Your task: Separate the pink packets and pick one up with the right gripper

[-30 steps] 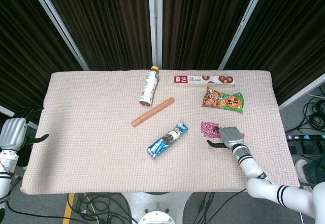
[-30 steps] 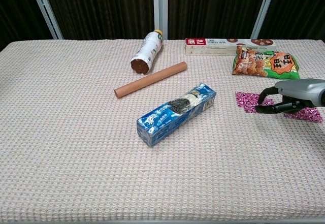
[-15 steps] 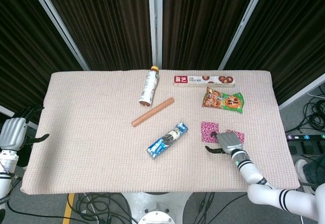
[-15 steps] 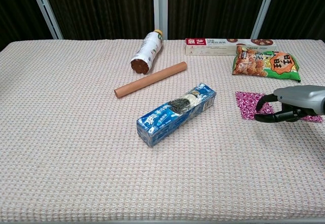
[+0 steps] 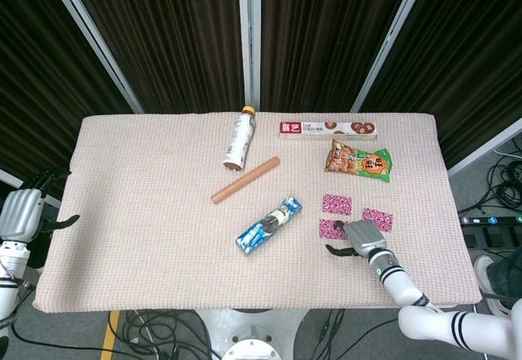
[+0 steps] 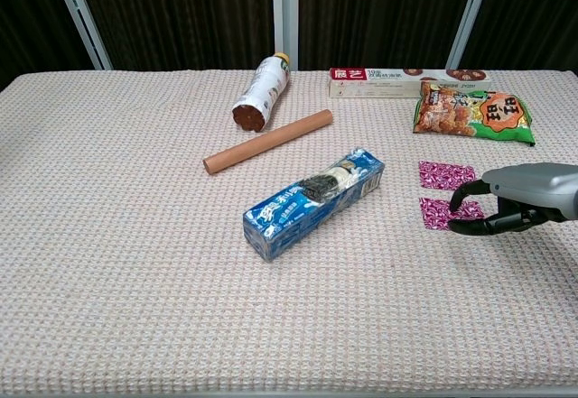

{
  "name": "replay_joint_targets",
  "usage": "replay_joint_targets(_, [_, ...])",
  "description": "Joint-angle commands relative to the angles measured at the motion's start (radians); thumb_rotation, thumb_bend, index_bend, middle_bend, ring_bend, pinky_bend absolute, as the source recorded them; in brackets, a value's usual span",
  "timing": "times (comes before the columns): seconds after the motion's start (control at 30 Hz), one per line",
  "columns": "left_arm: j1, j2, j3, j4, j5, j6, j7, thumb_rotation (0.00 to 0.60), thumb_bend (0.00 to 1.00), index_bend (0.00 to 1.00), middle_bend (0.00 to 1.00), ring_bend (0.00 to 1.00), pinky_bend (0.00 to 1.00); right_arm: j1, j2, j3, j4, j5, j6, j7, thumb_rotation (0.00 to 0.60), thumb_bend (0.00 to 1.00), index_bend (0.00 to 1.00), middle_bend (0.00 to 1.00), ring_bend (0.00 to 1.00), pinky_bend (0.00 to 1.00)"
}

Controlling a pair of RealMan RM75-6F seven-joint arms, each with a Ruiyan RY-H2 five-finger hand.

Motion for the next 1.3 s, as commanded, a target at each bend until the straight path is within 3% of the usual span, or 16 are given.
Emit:
replay_joint_targets(0.03, [0.0, 0.0, 0.0, 0.001, -0.001, 0.0, -0.002, 0.6, 0.0, 0.28, 0.29, 0.23, 0.26, 0.001, 0.008, 0.006, -0.015, -0.001, 0.013, 0.001, 0.082, 0.23, 0.22, 1.0, 1.0, 1.0])
replay_joint_targets(0.3, [0.003, -0.004, 0.0, 0.018, -0.008, -0.008, -0.024, 0.6, 0.0, 0.28, 0.29, 0.23, 0.26, 0.016, 0.035, 0.059, -0.017, -0.005, 0.067, 0.007, 0.091, 0.21, 0.25, 1.0, 1.0, 1.0])
replay_joint_targets(0.43, [0.002, -0.01, 0.001, 0.04, -0.008, -0.015, -0.043, 0.6, 0.0, 0.28, 0.29, 0.23, 0.26, 0.038, -0.031, 0.085, 0.108, -0.04, 0.113, -0.03, 0.231, 0.08, 0.36, 1.0, 1.0, 1.0])
replay_joint_targets(0.57, [0.005, -0.012, -0.001, 0.055, -0.012, -0.015, -0.058, 0.6, 0.0, 0.28, 0.29, 0.23, 0.26, 0.073, -0.092, 0.094, 0.236, -0.038, 0.079, -0.07, 0.352, 0.0, 0.38, 1.0, 1.0, 1.0])
replay_joint_targets(0.7, [0.007, -0.011, -0.003, 0.065, -0.015, -0.015, -0.069, 0.6, 0.0, 0.28, 0.29, 0.23, 0.26, 0.099, -0.142, 0.1, 0.335, -0.044, 0.042, -0.085, 0.404, 0.0, 0.39, 1.0, 1.0, 1.0])
replay_joint_targets(0.93, [0.005, -0.011, -0.004, 0.079, -0.015, -0.02, -0.078, 0.6, 0.0, 0.28, 0.29, 0.23, 0.26, 0.114, -0.207, 0.121, 0.455, -0.057, -0.01, -0.048, 0.416, 0.0, 0.39, 1.0, 1.0, 1.0])
replay_joint_targets(1.3, [0.002, -0.018, -0.003, 0.095, -0.012, -0.026, -0.085, 0.6, 0.0, 0.28, 0.29, 0.23, 0.26, 0.104, -0.251, 0.128, 0.518, -0.054, -0.04, -0.038, 0.417, 0.0, 0.39, 1.0, 1.0, 1.0])
